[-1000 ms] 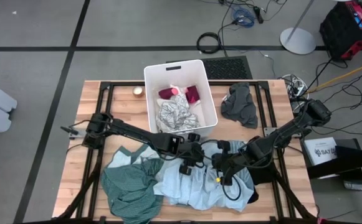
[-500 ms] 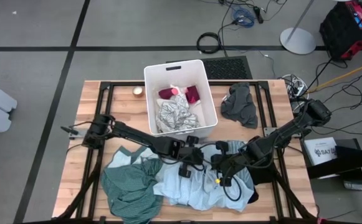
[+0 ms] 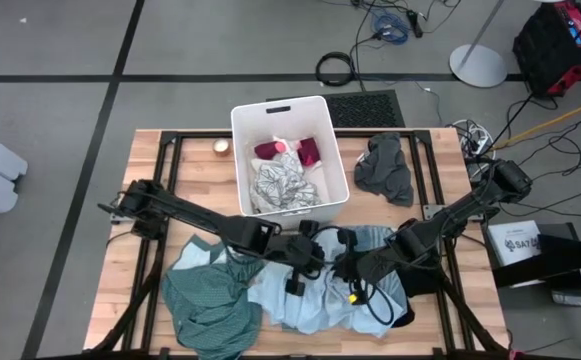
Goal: Sort clothes
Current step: Put the light blue shirt into the white laundry bin
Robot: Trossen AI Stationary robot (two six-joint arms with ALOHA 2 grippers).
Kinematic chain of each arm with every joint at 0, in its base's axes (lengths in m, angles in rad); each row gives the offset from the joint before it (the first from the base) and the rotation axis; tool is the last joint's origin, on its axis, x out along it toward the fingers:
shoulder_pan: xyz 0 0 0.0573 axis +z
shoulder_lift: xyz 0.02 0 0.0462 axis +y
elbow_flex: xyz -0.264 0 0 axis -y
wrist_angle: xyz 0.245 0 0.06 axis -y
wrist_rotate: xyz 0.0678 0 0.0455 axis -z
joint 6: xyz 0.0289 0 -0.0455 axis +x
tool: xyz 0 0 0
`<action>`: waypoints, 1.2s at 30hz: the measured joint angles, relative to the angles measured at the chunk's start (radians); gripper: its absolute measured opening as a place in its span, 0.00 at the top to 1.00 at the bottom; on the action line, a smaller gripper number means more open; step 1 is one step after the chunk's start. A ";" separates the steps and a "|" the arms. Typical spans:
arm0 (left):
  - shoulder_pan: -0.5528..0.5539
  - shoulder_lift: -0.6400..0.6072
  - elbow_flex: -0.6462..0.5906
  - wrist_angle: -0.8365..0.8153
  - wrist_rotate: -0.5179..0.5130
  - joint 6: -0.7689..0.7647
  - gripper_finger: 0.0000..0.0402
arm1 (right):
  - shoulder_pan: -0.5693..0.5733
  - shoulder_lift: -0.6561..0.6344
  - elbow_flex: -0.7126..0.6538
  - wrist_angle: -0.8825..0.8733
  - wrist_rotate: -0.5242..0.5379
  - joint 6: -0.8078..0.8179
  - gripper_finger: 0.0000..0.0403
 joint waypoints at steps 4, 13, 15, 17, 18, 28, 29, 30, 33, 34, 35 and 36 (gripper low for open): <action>0.003 0.005 0.000 0.001 0.044 -0.033 0.98 | 0.000 0.000 0.000 -0.034 0.002 0.036 1.00; 0.000 0.004 -0.001 0.073 0.162 -0.054 0.98 | 0.003 0.000 0.000 -0.035 0.037 0.061 1.00; 0.000 0.006 -0.001 0.078 0.164 -0.079 0.98 | 0.009 0.000 0.000 -0.022 0.046 0.052 1.00; -0.001 0.016 -0.001 0.090 0.155 -0.102 0.95 | 0.011 0.001 0.010 -0.024 0.052 0.043 1.00; -0.002 0.019 0.000 0.094 0.131 -0.102 0.91 | 0.014 0.001 0.012 -0.030 0.060 0.042 1.00; -0.021 0.033 -0.001 0.133 -0.046 0.002 0.53 | 0.017 0.002 0.022 -0.036 0.098 0.073 1.00; -0.023 0.039 -0.001 0.141 -0.046 0.006 0.51 | 0.018 0.002 0.022 -0.035 0.098 0.073 1.00; -0.023 0.047 0.000 0.146 -0.048 0.006 0.50 | 0.017 0.002 0.022 -0.036 0.096 0.069 1.00; -0.024 0.070 0.000 0.152 -0.070 0.012 0.48 | 0.015 0.002 0.021 -0.040 0.093 0.067 1.00; -0.024 0.073 0.000 0.154 -0.086 0.013 0.48 | 0.015 0.002 0.021 -0.040 0.098 0.067 1.00; -0.025 0.074 0.000 0.158 -0.106 0.021 0.48 | 0.015 0.002 0.021 -0.041 0.103 0.067 1.00; -0.026 0.075 0.000 0.160 -0.126 0.033 0.48 | 0.015 0.002 0.021 -0.047 0.108 0.067 1.00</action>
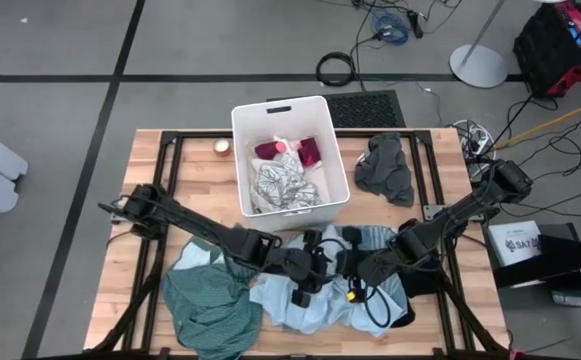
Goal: Sort clothes
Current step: Put the light blue shirt into the white laundry bin
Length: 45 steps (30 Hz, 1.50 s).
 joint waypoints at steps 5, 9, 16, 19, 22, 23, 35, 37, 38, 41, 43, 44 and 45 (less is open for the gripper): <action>-0.002 -0.007 -0.001 -0.002 -0.143 0.006 0.48 | -0.005 0.000 0.000 0.002 0.019 0.037 1.00; -0.001 -0.011 0.000 0.013 -0.178 -0.029 0.48 | -0.005 -0.003 0.007 0.036 0.064 0.041 1.00; 0.002 -0.010 0.000 0.013 -0.133 -0.084 0.48 | -0.005 -0.002 0.007 0.130 0.087 -0.029 1.00; 0.005 -0.010 0.000 0.022 -0.133 -0.083 0.48 | -0.005 -0.002 0.007 0.183 0.091 -0.060 1.00; 0.006 -0.010 -0.001 0.027 -0.137 -0.082 0.49 | -0.004 -0.002 0.007 0.169 0.094 -0.046 1.00; 0.006 -0.010 -0.002 0.026 -0.140 -0.080 0.49 | -0.005 -0.002 0.007 0.161 0.095 -0.036 1.00; 0.002 -0.008 -0.003 0.008 -0.183 -0.080 0.76 | 0.001 -0.005 0.009 0.100 0.112 -0.030 0.96; 0.002 -0.008 -0.003 0.008 -0.184 -0.080 0.76 | 0.002 -0.007 0.010 0.093 0.110 -0.034 0.96; 0.002 -0.008 -0.003 0.008 -0.185 -0.082 0.76 | 0.003 -0.010 0.010 0.089 0.106 -0.037 0.96; 0.002 -0.008 0.000 0.014 -0.186 -0.082 0.76 | 0.009 -0.035 0.010 0.070 0.089 -0.056 0.95; 0.002 -0.008 0.002 0.022 -0.186 -0.081 0.76 | 0.016 -0.062 0.009 0.054 0.084 -0.065 0.93; 0.002 -0.008 0.003 0.025 -0.186 -0.080 0.77 | 0.018 -0.077 0.008 0.043 0.080 -0.064 0.92; 0.002 -0.009 0.004 0.026 -0.186 -0.076 0.78 | 0.019 -0.092 0.008 0.032 0.074 -0.059 0.91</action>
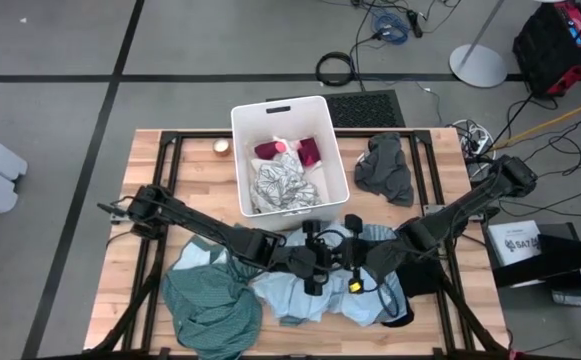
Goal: Sort clothes
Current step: Put the light blue shirt into the white laundry bin
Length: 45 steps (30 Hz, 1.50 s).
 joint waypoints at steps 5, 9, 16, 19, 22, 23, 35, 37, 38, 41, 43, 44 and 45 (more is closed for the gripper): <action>-0.001 -0.004 -0.007 -0.050 -0.018 0.031 0.91 | 0.008 -0.055 -0.002 -0.079 -0.058 0.045 0.90; 0.003 -0.003 -0.007 -0.054 -0.024 0.029 0.91 | 0.010 -0.057 -0.002 -0.105 -0.133 0.043 0.89; 0.001 -0.013 -0.007 -0.074 -0.052 0.029 0.91 | 0.021 -0.076 -0.002 -0.158 -0.131 0.080 0.82; -0.004 -0.049 -0.007 -0.116 -0.081 0.027 0.91 | 0.035 -0.108 -0.002 -0.245 -0.127 0.155 0.81; -0.014 -0.115 -0.007 -0.129 -0.108 0.029 0.91 | 0.054 -0.151 -0.003 -0.327 -0.147 0.241 0.81; -0.016 -0.142 -0.007 -0.130 -0.115 0.029 0.91 | 0.064 -0.162 -0.003 -0.346 -0.148 0.264 0.81; -0.009 -0.485 -0.005 0.113 -0.136 0.046 0.91 | 0.117 -0.206 -0.003 -0.374 -0.138 0.310 0.81; 0.008 -0.533 -0.005 0.160 -0.142 0.087 0.91 | 0.117 -0.206 -0.003 -0.372 -0.138 0.310 0.81; 0.022 -0.553 -0.005 0.183 -0.152 0.101 0.91 | 0.117 -0.206 -0.003 -0.372 -0.138 0.310 0.81; 0.079 -0.605 -0.004 0.235 -0.172 0.139 0.91 | 0.117 -0.206 -0.003 -0.365 -0.137 0.305 0.81; 0.129 -0.628 -0.003 0.258 -0.172 0.155 0.91 | 0.117 -0.206 -0.003 -0.358 -0.137 0.299 0.81; 0.154 -0.635 -0.003 0.262 -0.172 0.158 0.91 | 0.117 -0.206 -0.003 -0.352 -0.137 0.292 0.81; 0.184 -0.641 -0.003 0.261 -0.172 0.158 0.91 | 0.117 -0.206 -0.003 -0.346 -0.137 0.285 0.81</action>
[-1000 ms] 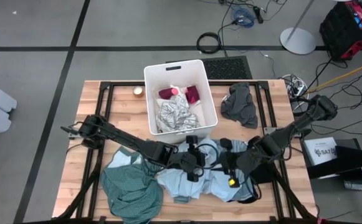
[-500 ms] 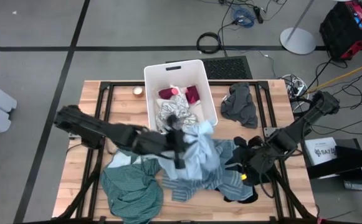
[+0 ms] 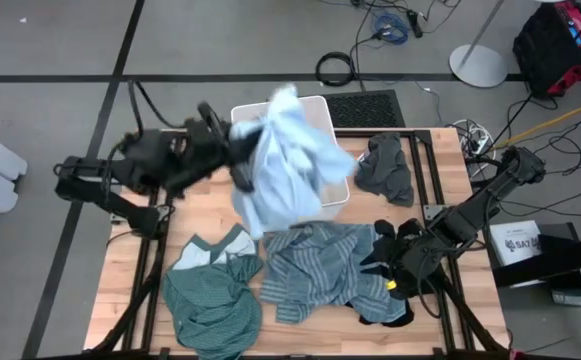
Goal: Sort clothes
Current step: Put the light blue shirt into the white laundry bin
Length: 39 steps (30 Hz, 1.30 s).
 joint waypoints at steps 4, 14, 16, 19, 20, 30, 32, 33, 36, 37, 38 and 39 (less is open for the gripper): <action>0.123 -0.001 0.000 -0.006 0.002 -0.007 0.91 | 0.000 0.000 0.000 0.011 0.000 -0.011 0.81; 0.369 0.072 0.000 -0.033 0.121 -0.167 0.91 | -0.001 0.000 0.000 0.040 0.053 -0.079 0.81; 0.405 0.088 0.000 -0.070 0.140 -0.210 0.91 | -0.001 0.000 0.000 0.040 0.053 -0.084 0.81; 0.443 0.120 0.000 -0.168 0.160 -0.265 0.91 | -0.001 0.000 0.000 0.039 0.053 -0.085 0.81; 0.455 0.134 0.000 -0.208 0.162 -0.270 0.91 | -0.001 0.000 0.000 0.039 0.053 -0.085 0.81; 0.499 0.300 -0.002 -0.518 0.231 -0.275 0.91 | -0.001 0.000 0.000 0.038 0.051 -0.096 0.81; 0.498 0.337 -0.002 -0.518 0.277 -0.294 0.91 | -0.001 0.000 0.000 0.038 0.051 -0.096 0.81; 0.497 0.357 -0.002 -0.515 0.306 -0.297 0.91 | -0.001 0.000 0.000 0.038 0.051 -0.096 0.81; 0.493 0.419 -0.002 -0.515 0.364 -0.298 0.91 | -0.001 0.000 0.000 0.038 0.050 -0.096 0.81; 0.490 0.438 -0.002 -0.518 0.373 -0.297 0.91 | -0.001 0.000 0.000 0.038 0.050 -0.096 0.81; 0.489 0.453 -0.002 -0.525 0.386 -0.297 0.91 | -0.001 0.000 0.000 0.038 0.050 -0.096 0.81; 0.488 0.467 -0.002 -0.531 0.397 -0.297 0.91 | -0.001 0.000 0.000 0.038 0.050 -0.096 0.81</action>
